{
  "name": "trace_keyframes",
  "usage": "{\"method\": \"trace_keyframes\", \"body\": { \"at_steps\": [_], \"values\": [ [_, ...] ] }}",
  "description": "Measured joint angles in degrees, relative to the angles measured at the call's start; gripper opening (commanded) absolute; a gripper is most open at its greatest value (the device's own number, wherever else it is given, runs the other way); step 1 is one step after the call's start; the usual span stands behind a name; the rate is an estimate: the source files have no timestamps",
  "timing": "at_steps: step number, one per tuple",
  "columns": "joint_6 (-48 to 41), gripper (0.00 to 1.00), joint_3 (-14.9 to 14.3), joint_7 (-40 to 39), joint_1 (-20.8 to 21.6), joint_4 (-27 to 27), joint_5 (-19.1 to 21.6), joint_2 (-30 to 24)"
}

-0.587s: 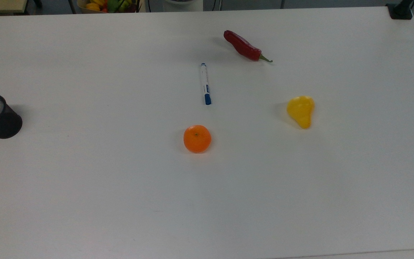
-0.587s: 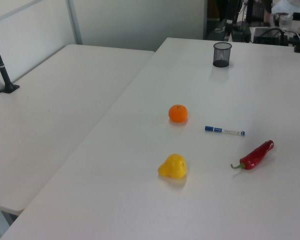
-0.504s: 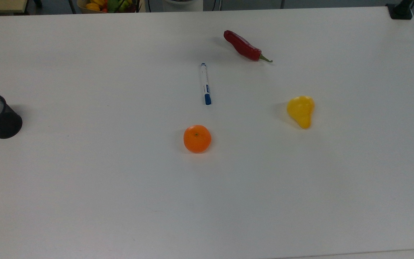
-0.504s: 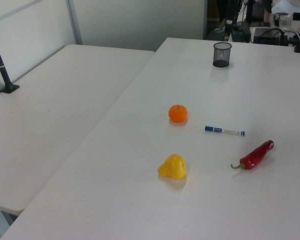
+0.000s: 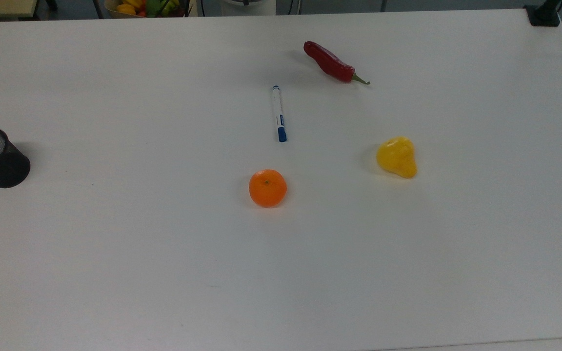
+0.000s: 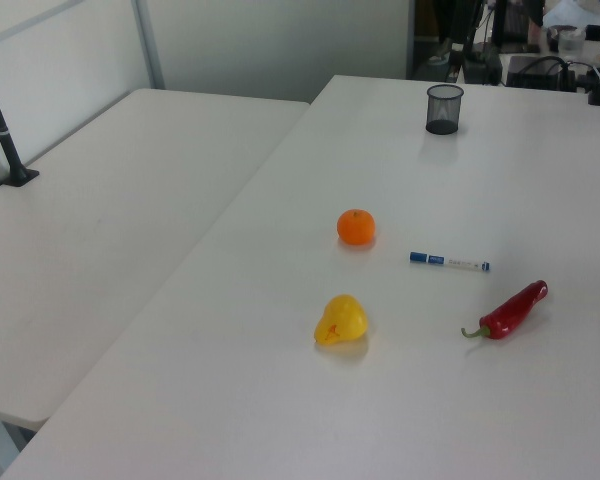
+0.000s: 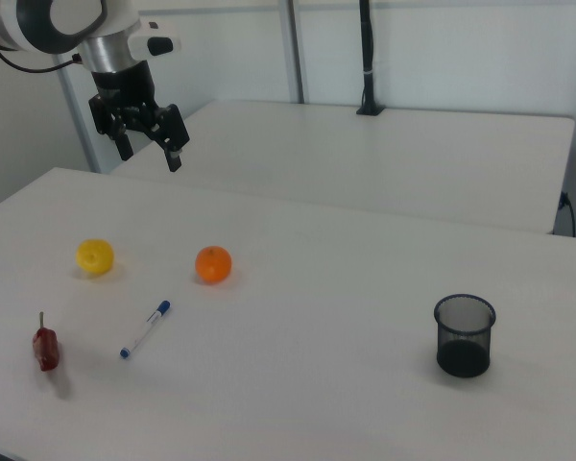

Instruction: Place marker

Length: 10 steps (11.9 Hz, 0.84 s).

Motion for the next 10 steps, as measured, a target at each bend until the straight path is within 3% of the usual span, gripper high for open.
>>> {"method": "trace_keyframes", "body": {
  "at_steps": [10],
  "values": [
    [-0.06, 1.0, 0.09, -2.89, 0.3, -0.23, 0.0, 0.26]
  ]
}}
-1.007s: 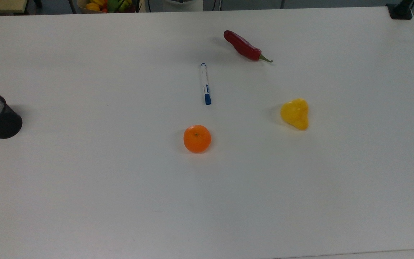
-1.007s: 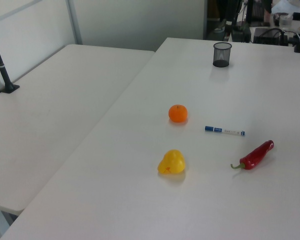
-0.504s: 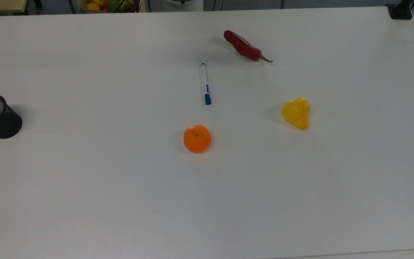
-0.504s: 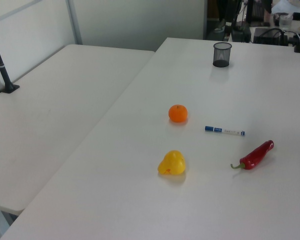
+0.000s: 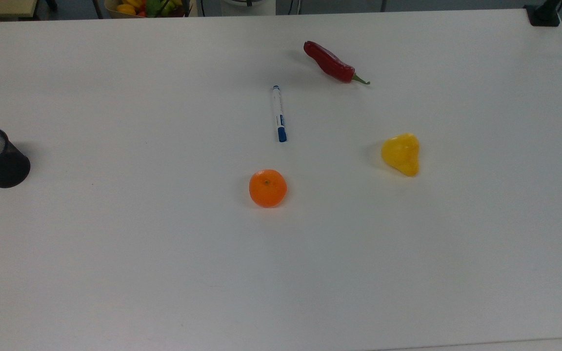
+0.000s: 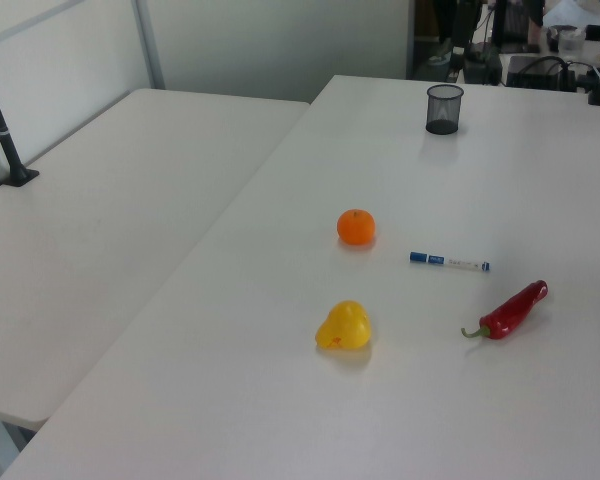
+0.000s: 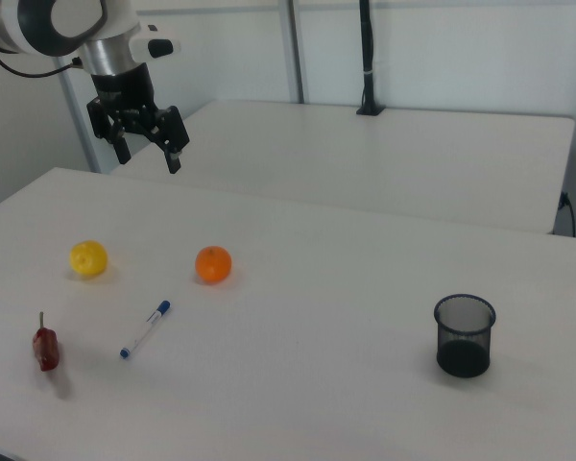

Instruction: Place marker

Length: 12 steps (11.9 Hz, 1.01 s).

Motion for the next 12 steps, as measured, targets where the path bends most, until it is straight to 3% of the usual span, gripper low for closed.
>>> {"method": "trace_keyframes", "body": {
  "at_steps": [8, 12],
  "values": [
    [-0.81, 1.0, -0.08, -1.23, -0.58, -1.9, -0.08, 5.67],
    [-0.82, 1.0, -0.05, -10.03, -0.48, -5.48, -1.13, 9.37]
  ]
}}
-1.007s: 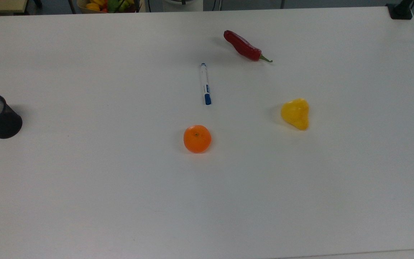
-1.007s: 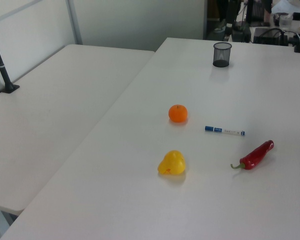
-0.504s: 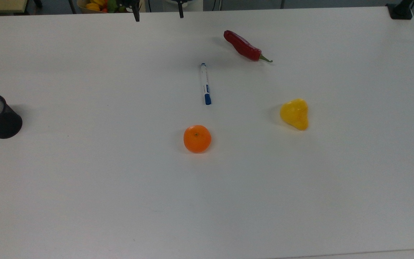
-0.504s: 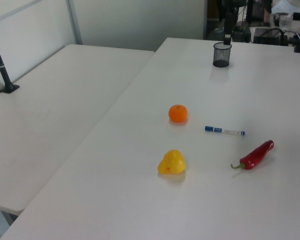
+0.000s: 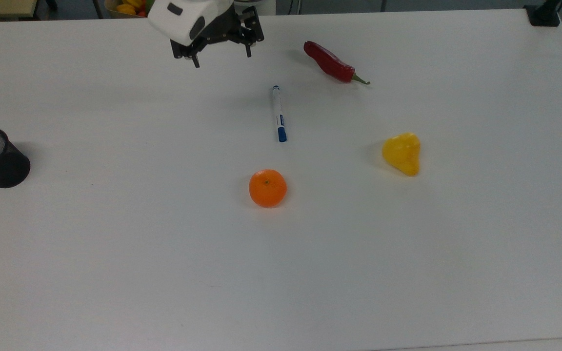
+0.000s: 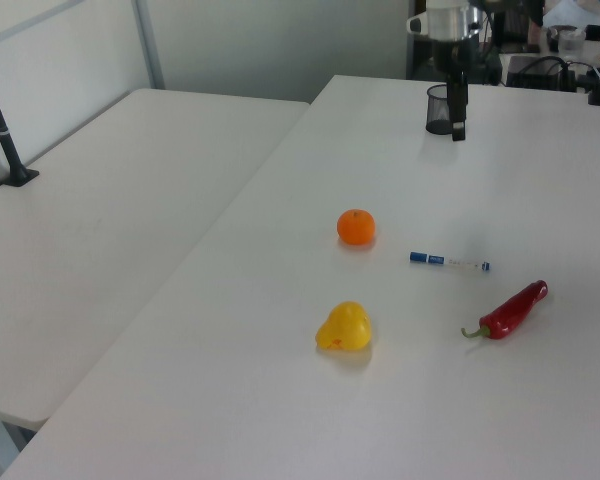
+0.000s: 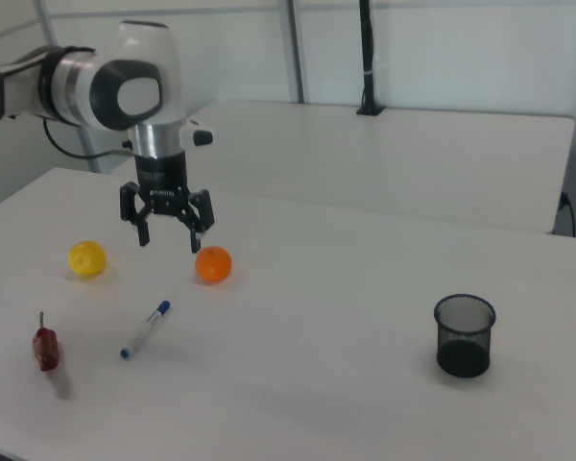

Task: Place marker
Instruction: 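Move the gripper down over the white-and-blue marker, then lower the open gripper and close it on the marker's middle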

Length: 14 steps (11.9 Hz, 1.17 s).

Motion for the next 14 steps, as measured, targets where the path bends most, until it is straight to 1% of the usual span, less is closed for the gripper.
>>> {"method": "trace_keyframes", "body": {
  "at_steps": [2, 7, 8, 11, 14],
  "values": [
    [0.0, 1.0, 0.16, -1.9, 0.24, -1.63, -0.91, 1.82],
    [2.8, 1.0, 0.33, -1.94, 2.71, -4.95, -2.43, 6.01],
    [4.31, 0.98, 0.33, -1.94, 2.75, -5.77, -2.47, 6.42],
    [12.76, 0.98, 0.4, -1.93, 3.11, -10.93, -2.46, 6.93],
    [20.55, 0.99, 0.48, 0.91, 5.55, -14.64, -2.45, 6.94]
  ]
}}
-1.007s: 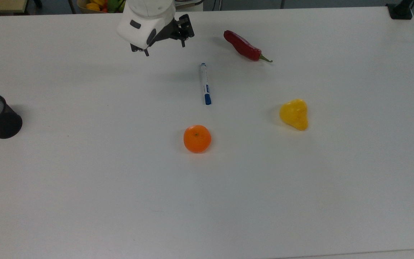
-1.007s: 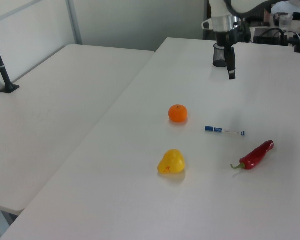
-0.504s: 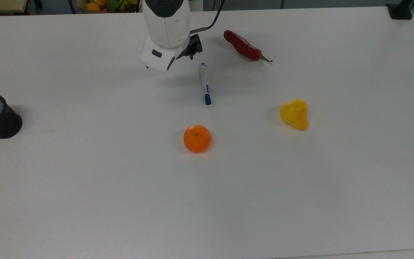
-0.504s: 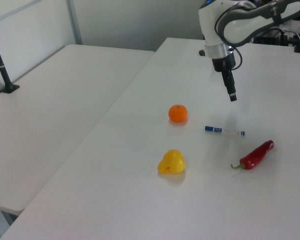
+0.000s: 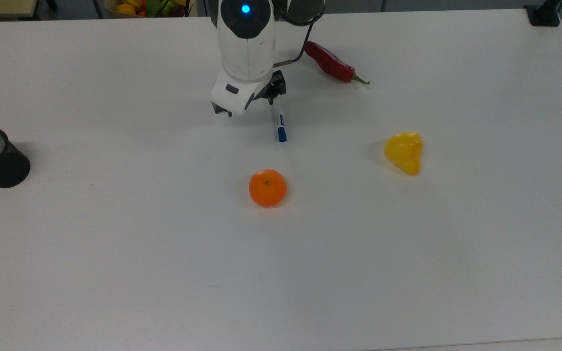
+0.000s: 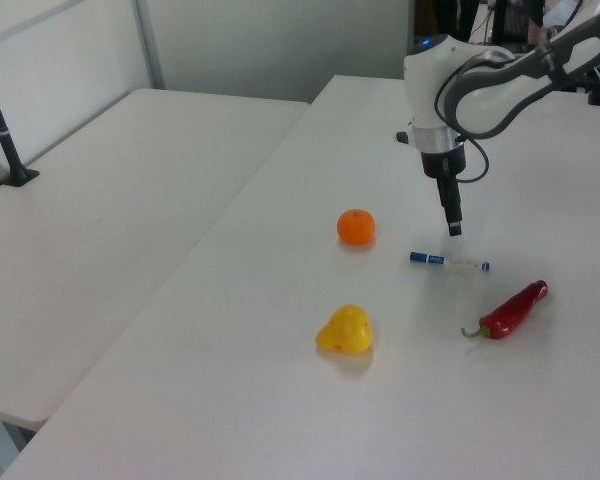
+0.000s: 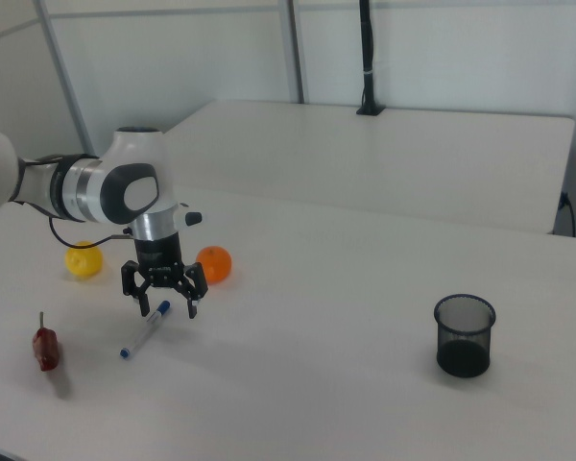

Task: Place marker
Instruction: 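Lower the open gripper and close it on the marker's middle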

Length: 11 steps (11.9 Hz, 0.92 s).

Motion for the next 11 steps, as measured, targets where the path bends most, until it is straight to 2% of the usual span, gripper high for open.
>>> {"method": "trace_keyframes", "body": {
  "at_steps": [4, 6, 7, 10, 11],
  "values": [
    [5.52, 0.97, 0.06, 4.78, 3.15, -1.72, 0.0, 1.0],
    [7.57, 0.88, 0.06, 6.65, 4.47, -1.78, 0.0, 1.98],
    [7.98, 0.78, 0.06, 6.96, 4.79, -1.78, 0.0, 2.2],
    [8.73, 0.25, 0.07, 7.22, 5.53, -1.77, 0.0, 2.49],
    [9.17, 0.12, 0.06, 7.35, 5.54, -1.77, 0.0, 2.68]
  ]
}}
